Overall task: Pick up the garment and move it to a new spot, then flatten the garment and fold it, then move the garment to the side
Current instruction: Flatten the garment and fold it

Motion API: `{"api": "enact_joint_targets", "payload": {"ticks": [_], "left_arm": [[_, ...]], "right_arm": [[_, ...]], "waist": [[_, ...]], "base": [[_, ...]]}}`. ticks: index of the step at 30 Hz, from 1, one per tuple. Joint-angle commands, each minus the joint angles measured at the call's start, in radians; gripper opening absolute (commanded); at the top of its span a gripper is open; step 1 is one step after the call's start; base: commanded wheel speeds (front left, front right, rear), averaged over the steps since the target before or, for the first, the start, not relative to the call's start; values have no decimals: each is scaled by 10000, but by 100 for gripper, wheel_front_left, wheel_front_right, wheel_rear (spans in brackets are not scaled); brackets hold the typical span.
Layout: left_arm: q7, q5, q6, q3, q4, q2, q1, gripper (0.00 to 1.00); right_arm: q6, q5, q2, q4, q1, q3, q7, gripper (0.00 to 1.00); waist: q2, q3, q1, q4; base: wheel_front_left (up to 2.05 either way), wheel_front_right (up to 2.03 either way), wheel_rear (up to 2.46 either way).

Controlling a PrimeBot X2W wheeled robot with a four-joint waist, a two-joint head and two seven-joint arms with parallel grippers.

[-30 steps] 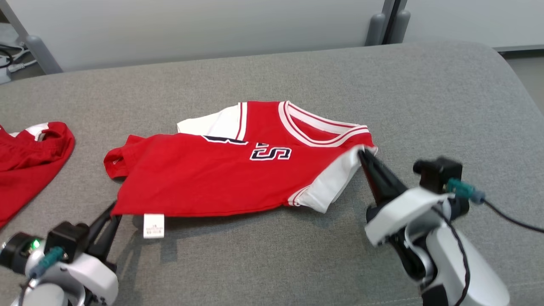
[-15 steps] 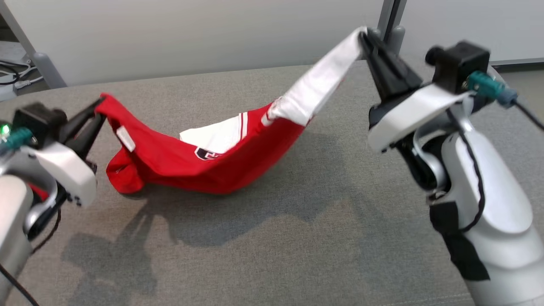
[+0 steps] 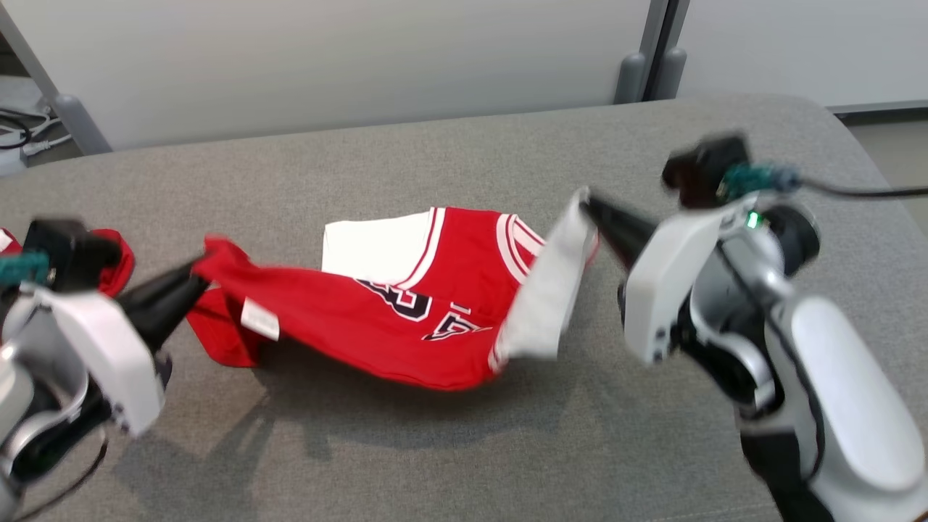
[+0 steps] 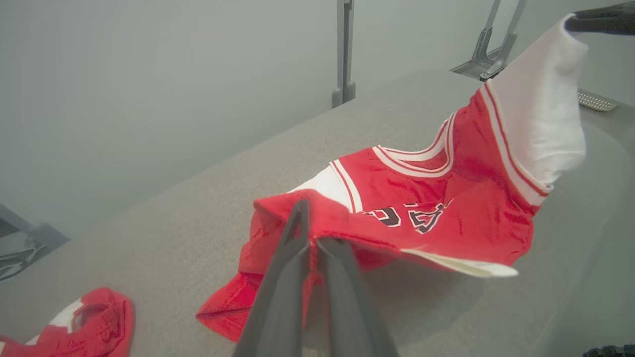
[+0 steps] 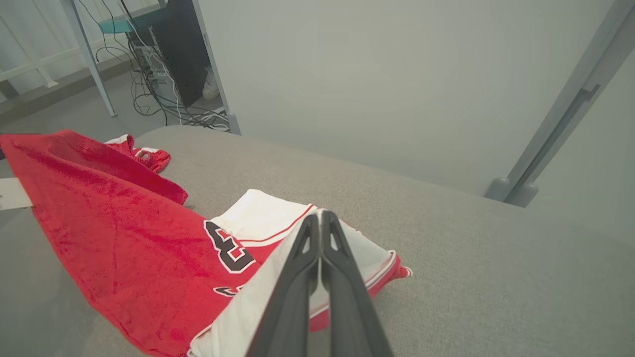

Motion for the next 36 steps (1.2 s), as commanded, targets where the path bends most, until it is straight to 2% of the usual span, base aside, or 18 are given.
{"api": "enact_joint_targets", "payload": {"ticks": [1,6,11,15,18,20,22,23,24,26,27,29,31,33,36], "left_arm": [[-19,-307,2,395,-376,747,-92,0],[581,-1660,2,-710,-1655,1865,1052,0],[1338,-2335,2,-2086,-2857,2839,1513,0],[2173,-3276,2,-2797,-3624,3355,1100,0],[3257,-4253,2,-2928,-3568,3537,255,0],[3672,-4521,2,-2594,-2943,3461,-747,0],[3216,-4078,2,-1869,-1918,3240,-2128,0],[2610,-3595,2,-1475,-1436,3051,-2911,0],[1542,-3048,2,-947,-880,2778,-3755,0],[-890,-1871,2,-183,265,2153,-5223,0],[-2155,-1615,2,303,991,1809,-5835,0],[-3199,-1202,2,301,1656,1310,-6580,0],[-3540,-957,2,310,1941,1052,-6973,0],[-3611,-768,2,364,1890,1065,-7057,0],[-3621,-865,2,885,1614,1107,-6422,0]], "right_arm": [[-2,149,10,-673,287,183,467,0],[-2,857,-235,-2148,2087,567,2707,0],[-2,885,-147,-3028,3166,395,4030,0],[-2,779,336,-3062,3280,54,4598,0],[-2,697,501,-2249,2406,-358,4474,0],[-2,1059,511,-1376,1191,-786,3520,0],[-2,1108,514,-323,-608,-1539,1484,0],[-2,874,514,228,-1671,-1950,145,0],[-2,664,515,769,-2751,-2432,-1331,0],[-2,258,516,1879,-4689,-3114,-4147,0],[-2,294,516,2430,-5504,-3362,-5353,0],[-2,631,517,3537,-6726,-3354,-7026,0],[-2,778,517,4492,-7490,-2898,-7744,0],[-2,895,517,5080,-7891,-2676,-8083,0],[-2,852,517,5343,-7907,-2551,-8271,0]], "waist": [[0,114,0,39],[0,485,0,145],[0,1153,0,191],[0,2038,0,207],[0,2962,0,227],[0,3598,0,262],[0,4168,0,285],[0,4395,0,303],[0,4559,0,341],[0,4563,0,392],[0,4509,0,394],[0,4327,0,417],[0,4183,0,340],[0,4214,0,247],[0,4445,0,158]], "base": [[0,0,0],[0,0,0],[0,0,0],[0,0,0],[0,0,0],[0,0,0],[0,0,0],[0,0,0],[0,0,0],[0,0,0],[0,0,0],[0,0,0],[0,0,0],[0,0,0],[0,0,0]]}}
